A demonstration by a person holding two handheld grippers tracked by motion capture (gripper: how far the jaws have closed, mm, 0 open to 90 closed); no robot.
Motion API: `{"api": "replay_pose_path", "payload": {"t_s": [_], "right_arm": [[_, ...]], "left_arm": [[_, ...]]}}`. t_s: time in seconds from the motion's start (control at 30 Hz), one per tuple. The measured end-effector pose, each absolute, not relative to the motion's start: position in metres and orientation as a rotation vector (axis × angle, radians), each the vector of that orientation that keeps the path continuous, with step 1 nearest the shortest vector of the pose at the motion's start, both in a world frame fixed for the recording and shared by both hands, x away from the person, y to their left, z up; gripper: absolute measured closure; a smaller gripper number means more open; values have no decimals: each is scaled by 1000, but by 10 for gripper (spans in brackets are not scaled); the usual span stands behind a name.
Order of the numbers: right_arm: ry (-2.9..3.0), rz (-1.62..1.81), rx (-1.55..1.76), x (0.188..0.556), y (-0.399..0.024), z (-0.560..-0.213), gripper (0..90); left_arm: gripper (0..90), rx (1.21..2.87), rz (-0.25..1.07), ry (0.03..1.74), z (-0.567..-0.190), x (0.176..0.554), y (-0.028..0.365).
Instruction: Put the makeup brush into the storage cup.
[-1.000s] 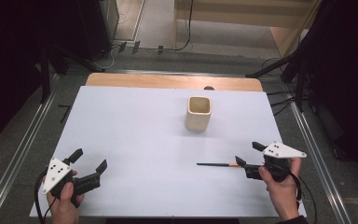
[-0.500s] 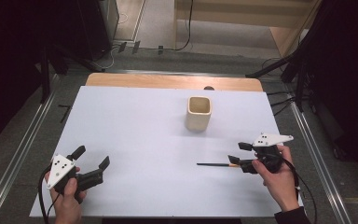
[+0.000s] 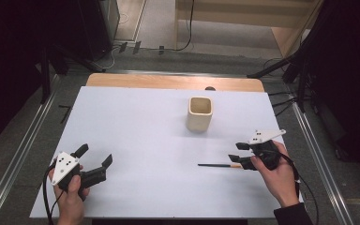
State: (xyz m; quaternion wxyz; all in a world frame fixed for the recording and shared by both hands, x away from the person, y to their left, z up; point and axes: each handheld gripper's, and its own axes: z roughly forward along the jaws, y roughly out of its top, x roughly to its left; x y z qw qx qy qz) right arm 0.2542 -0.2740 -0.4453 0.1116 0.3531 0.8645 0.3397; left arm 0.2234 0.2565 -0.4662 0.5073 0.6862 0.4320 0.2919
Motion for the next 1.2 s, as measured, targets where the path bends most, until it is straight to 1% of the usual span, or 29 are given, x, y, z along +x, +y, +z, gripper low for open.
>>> {"api": "replay_pose_path", "payload": {"t_s": [0.03,0.17,0.27,0.47,0.53,0.6,0.93,1.2], "right_arm": [[2590,985,992,256,-273,-446,494],[2651,1006,952,258,-273,-446,506],[2712,927,898,260,-267,-448,552],[2765,850,836,261,-259,-451,560],[2765,824,816,262,-256,-452,602],[2782,795,791,263,-254,-453,623],[2870,638,656,266,-246,-459,604],[2917,495,562,269,-239,-462,645]], "left_arm": [[97,1653,704,1040,-466,223,256],[97,1653,705,1040,-466,223,256],[97,1658,704,1034,-466,224,254],[97,1673,700,1016,-467,224,250],[97,1675,699,1014,-467,224,249],[97,1673,696,1013,-467,224,249],[97,1678,696,1009,-467,223,249],[96,1680,694,1009,-468,223,249]]}}
